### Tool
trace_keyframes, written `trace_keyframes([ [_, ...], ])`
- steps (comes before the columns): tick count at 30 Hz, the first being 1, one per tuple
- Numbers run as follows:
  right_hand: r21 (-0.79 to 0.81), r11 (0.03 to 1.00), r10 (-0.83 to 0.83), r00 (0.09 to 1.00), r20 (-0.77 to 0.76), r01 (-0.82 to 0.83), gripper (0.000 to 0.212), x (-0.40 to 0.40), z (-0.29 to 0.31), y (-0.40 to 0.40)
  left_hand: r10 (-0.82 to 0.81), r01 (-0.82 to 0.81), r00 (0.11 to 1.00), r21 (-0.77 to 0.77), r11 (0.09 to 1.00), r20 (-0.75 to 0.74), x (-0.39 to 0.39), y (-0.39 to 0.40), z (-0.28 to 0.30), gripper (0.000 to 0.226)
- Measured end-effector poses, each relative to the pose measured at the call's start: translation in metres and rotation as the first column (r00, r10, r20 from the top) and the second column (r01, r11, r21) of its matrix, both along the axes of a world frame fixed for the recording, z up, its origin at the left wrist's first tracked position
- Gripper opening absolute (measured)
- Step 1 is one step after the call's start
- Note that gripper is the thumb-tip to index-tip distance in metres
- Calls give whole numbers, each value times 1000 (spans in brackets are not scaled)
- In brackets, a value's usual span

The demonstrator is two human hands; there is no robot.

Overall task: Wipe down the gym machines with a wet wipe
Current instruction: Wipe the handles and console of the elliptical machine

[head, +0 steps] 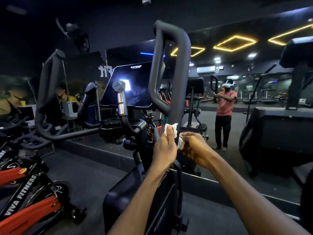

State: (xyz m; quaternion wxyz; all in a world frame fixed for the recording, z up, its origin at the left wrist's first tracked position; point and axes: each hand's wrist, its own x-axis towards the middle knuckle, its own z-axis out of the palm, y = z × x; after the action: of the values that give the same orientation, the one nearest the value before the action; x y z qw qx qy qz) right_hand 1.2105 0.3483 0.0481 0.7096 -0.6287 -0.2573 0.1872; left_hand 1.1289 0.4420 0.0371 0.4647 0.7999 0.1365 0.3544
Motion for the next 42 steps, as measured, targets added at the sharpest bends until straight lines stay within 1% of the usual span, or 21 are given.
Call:
trace_keyframes([
  [2, 28, 999, -23, 999, -37, 24, 27, -3, 1, -2, 53, -52, 997, -20, 998, 52, 5, -4, 21, 67],
  [3, 33, 999, -37, 998, -50, 38, 24, -3, 1, -4, 80, -77, 993, -37, 996, 89, 9, -8, 33, 67],
  [5, 29, 998, -50, 997, -52, 52, 18, -2, 2, -8, 126, -121, 985, -53, 991, 115, 16, -13, 48, 67],
  [7, 17, 999, -48, 998, -48, 49, 16, -1, -1, -15, 183, -183, 975, -10, 983, 126, 18, -18, 39, 59],
  [9, -3, 999, -37, 998, -51, 37, 16, -2, -7, -22, 213, -220, 967, 34, 975, 142, 10, -23, 6, 53],
  [11, -32, 998, -54, 997, -52, 53, 16, -3, -10, -27, 223, -244, 957, 98, 965, 186, -2, -26, -31, 59],
  [13, -47, 996, -73, 996, -45, 71, 15, -3, -12, -32, 208, -242, 953, 139, 960, 219, -6, -22, -50, 66],
  [14, -49, 996, -73, 997, -38, 72, 15, -2, -12, -33, 188, -223, 956, 141, 965, 227, -6, -21, -49, 68],
  [16, -45, 997, -69, 997, -29, 68, 14, -2, -10, -32, 154, -181, 958, 94, 979, 241, -3, -24, -35, 74],
  [18, -27, 997, -68, 997, -29, 67, 15, -5, -7, -26, 190, -209, 942, 40, 977, 277, 2, -28, -24, 74],
  [20, 2, 998, -70, 997, -25, 70, 18, -8, -4, -20, 234, -264, 920, 56, 963, 314, 3, -31, -37, 66],
  [23, 71, 993, -95, 995, 9, 94, 26, -13, 7, -12, 246, -295, 901, 87, 952, 357, -3, -25, -68, 53],
  [24, 99, 989, -108, 994, 26, 105, 31, -15, 11, -9, 243, -293, 902, 93, 951, 357, -3, -22, -71, 53],
  [27, 237, 967, -118, 987, 105, 90, 44, -22, 29, 3, 206, -244, 904, 57, 968, 376, -1, -27, -55, 65],
  [29, 266, 959, -149, 971, 189, 95, 52, -26, 39, 13, 184, -237, 897, 85, 968, 401, 3, -26, -61, 59],
  [31, 270, 957, -170, 954, 246, 101, 47, -30, 43, 24, 174, -245, 896, 129, 961, 409, 3, -16, -82, 49],
  [33, 280, 951, -208, 942, 265, 131, 36, -33, 38, 36, 163, -248, 901, 169, 954, 402, 4, -5, -101, 51],
  [35, 334, 924, -285, 918, 277, 187, 27, -35, 29, 47, 122, -213, 903, 183, 960, 412, 6, -2, -102, 51],
  [38, 412, 879, -371, 888, 271, 241, 17, -37, 22, 55, 91, -151, 906, 115, 982, 413, 17, 6, -106, 49],
  [40, 440, 867, -376, 886, 273, 233, 16, -37, 20, 57, 101, -154, 903, 94, 984, 418, 20, 17, -119, 40],
  [42, 446, 860, -401, 870, 288, 249, 20, -36, 15, 59, 75, -121, 896, 78, 990, 437, 22, 20, -125, 42],
])
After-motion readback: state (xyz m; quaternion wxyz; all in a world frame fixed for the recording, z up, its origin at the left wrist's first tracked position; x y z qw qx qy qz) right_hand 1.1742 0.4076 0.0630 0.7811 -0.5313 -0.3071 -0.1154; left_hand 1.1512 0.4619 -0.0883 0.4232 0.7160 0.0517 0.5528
